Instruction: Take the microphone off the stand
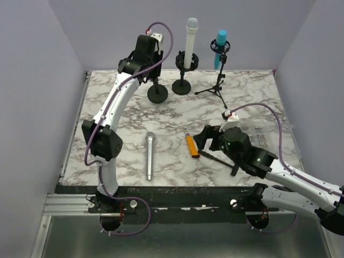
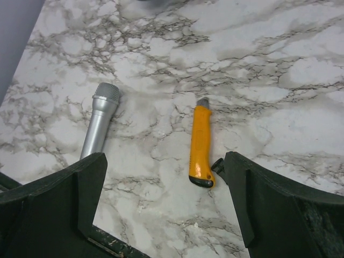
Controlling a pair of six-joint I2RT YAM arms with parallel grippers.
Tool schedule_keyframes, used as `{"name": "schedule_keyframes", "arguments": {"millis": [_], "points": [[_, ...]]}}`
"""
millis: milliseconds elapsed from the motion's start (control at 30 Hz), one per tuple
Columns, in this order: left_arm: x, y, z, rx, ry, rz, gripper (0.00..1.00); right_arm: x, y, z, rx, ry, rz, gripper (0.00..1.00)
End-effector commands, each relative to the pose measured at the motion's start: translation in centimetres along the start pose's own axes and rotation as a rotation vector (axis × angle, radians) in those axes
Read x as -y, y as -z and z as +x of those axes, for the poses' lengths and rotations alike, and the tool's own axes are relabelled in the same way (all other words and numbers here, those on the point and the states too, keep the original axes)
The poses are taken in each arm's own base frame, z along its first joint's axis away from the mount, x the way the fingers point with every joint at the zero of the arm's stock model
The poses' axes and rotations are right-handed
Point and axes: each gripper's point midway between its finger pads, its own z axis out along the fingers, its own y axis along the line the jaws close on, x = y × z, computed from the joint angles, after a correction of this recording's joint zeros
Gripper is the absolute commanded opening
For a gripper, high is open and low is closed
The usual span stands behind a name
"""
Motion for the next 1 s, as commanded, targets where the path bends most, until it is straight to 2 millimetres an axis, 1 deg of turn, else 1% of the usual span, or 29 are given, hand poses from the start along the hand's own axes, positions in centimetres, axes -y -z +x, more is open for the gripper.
{"name": "schedule_keyframes", "arguments": {"millis": [0,67,200,267,433,533,567,600,733,800,867,933,967], "points": [[-2.8,-1.9,-3.5,0.06,0.05,-0.085,0.0,0.9,-0.6,-1.5,0.035,0.01,0.098,1.0],[-3.6,-2.8,-4.5,0.093,0.063,-0.096,0.0,1.0,-1.0,-1.8,0.036,0.031,0.118,1.0],[-4.6,-4.6,-5.3,0.152,0.051,-0.111,0.0,1.3,-1.6,-2.5,0.049,0.065,0.16,1.0],[-5.1,-5.5,-5.4,0.16,0.063,-0.114,0.0,1.4,-1.7,-2.7,0.051,0.071,0.17,1.0],[-5.9,-7.8,-4.6,0.151,0.069,-0.117,0.0,1.4,-1.9,-3.2,0.059,0.063,0.183,1.0],[-6.2,-8.9,-4.5,0.162,0.064,-0.115,0.0,1.4,-1.9,-3.2,0.06,0.049,0.184,1.0],[-6.2,-9.2,-4.6,0.169,0.059,-0.112,0.05,1.3,-2.0,-3.3,0.059,0.047,0.183,1.0],[-6.3,-9.3,-4.7,0.177,0.057,-0.111,0.14,1.3,-2.1,-3.2,0.056,0.045,0.184,1.0],[-6.0,-9.5,-5.7,0.212,0.042,-0.079,0.57,1.1,-2.1,-3.4,0.053,0.033,0.181,1.0],[-6.1,-9.2,-6.2,0.225,0.03,-0.079,0.73,0.9,-2.0,-3.5,0.052,0.026,0.177,1.0],[-6.0,-8.2,-7.1,0.244,0.017,-0.075,0.82,0.8,-1.9,-3.6,0.05,0.026,0.175,1.0],[-6.0,-6.9,-8.1,0.268,0.005,-0.072,0.87,0.8,-1.7,-3.8,0.049,0.027,0.177,1.0],[-5.9,-5.9,-8.7,0.28,0.003,-0.071,0.89,0.8,-1.7,-3.8,0.049,0.027,0.177,1.0]]}}
